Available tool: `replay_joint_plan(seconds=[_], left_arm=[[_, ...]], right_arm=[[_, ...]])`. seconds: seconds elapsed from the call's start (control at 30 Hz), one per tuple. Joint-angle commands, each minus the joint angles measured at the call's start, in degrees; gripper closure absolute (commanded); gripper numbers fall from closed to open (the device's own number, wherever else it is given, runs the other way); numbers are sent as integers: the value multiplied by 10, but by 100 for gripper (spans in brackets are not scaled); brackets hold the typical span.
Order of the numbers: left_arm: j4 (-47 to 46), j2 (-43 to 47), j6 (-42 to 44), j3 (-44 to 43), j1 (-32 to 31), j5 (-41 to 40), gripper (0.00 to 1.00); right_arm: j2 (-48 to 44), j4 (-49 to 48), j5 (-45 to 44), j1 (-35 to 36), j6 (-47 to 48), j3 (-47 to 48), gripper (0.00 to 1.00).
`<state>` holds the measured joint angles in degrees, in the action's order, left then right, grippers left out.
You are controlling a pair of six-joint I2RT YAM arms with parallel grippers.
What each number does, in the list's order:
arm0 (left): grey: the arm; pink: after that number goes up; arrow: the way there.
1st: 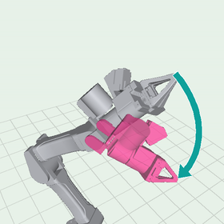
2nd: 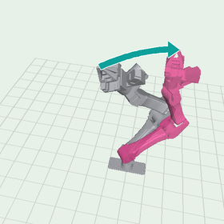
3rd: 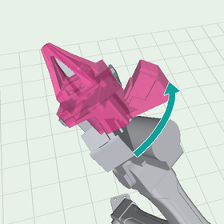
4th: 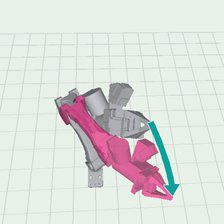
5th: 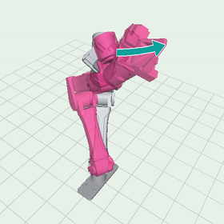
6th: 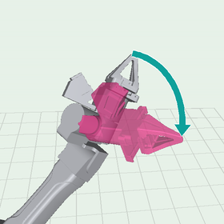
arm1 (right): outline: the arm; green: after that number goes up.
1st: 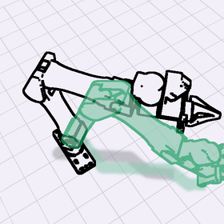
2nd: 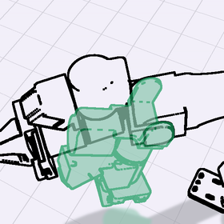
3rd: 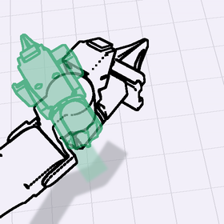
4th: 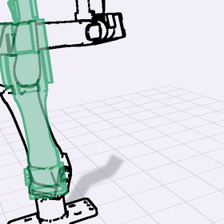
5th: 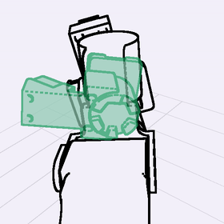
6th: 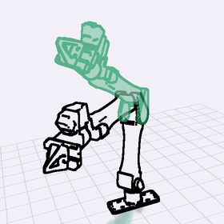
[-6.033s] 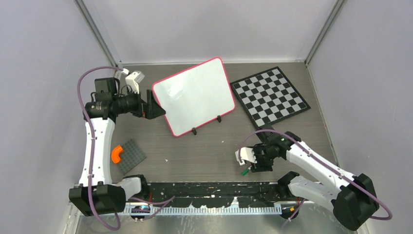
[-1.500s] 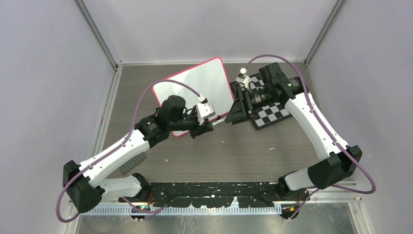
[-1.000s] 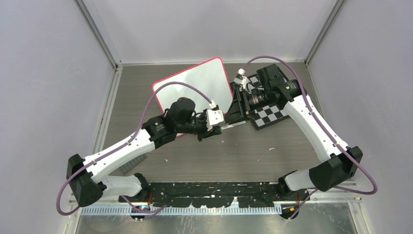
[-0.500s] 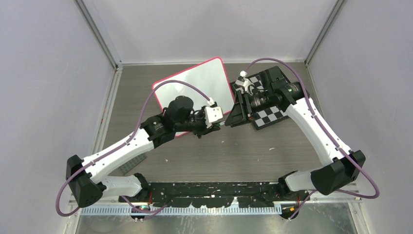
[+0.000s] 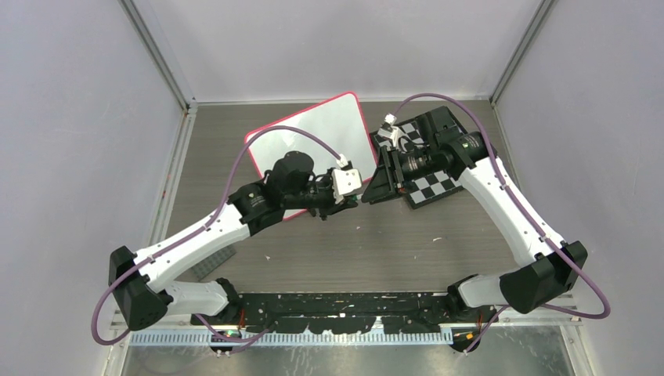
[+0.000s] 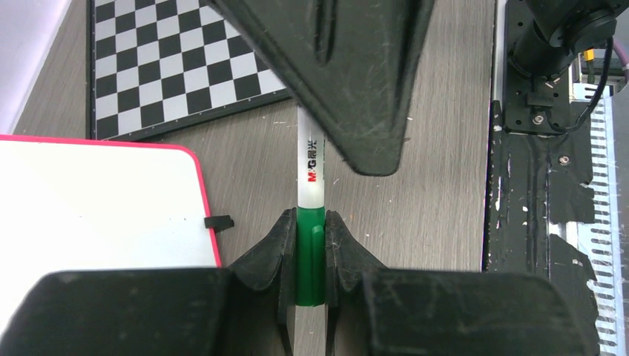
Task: Write a sentence on the whiteboard
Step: Open the whiteboard marker at the center of the board.
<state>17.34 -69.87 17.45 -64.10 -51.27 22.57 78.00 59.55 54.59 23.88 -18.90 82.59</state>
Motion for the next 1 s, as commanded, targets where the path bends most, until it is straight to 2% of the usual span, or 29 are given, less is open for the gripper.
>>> replay_joint_plan(seconds=[0.0,0.1,0.3,0.53,0.7,0.83,0.97], left_arm=[[-31,-1,8,-24,-12,10,100],[-30,-1,7,-23,-16,9,100],[-36,-10,9,-27,-18,-14,100],[-48,-20,-15,-34,-17,-21,100],[-53,-22,-19,-35,-17,-14,100],[-47,-15,-16,-30,-18,-17,100],[-29,2,-9,-4,-17,-25,100]], right_arm=[[-5,-27,-25,4,-15,16,53],[-6,-41,-43,4,-20,16,53],[-1,-45,-21,4,-22,17,62],[-3,-46,19,6,-16,10,63],[-3,-45,18,7,-13,12,78],[-1,-39,12,3,-11,16,98],[-1,-29,9,-24,-13,20,100]])
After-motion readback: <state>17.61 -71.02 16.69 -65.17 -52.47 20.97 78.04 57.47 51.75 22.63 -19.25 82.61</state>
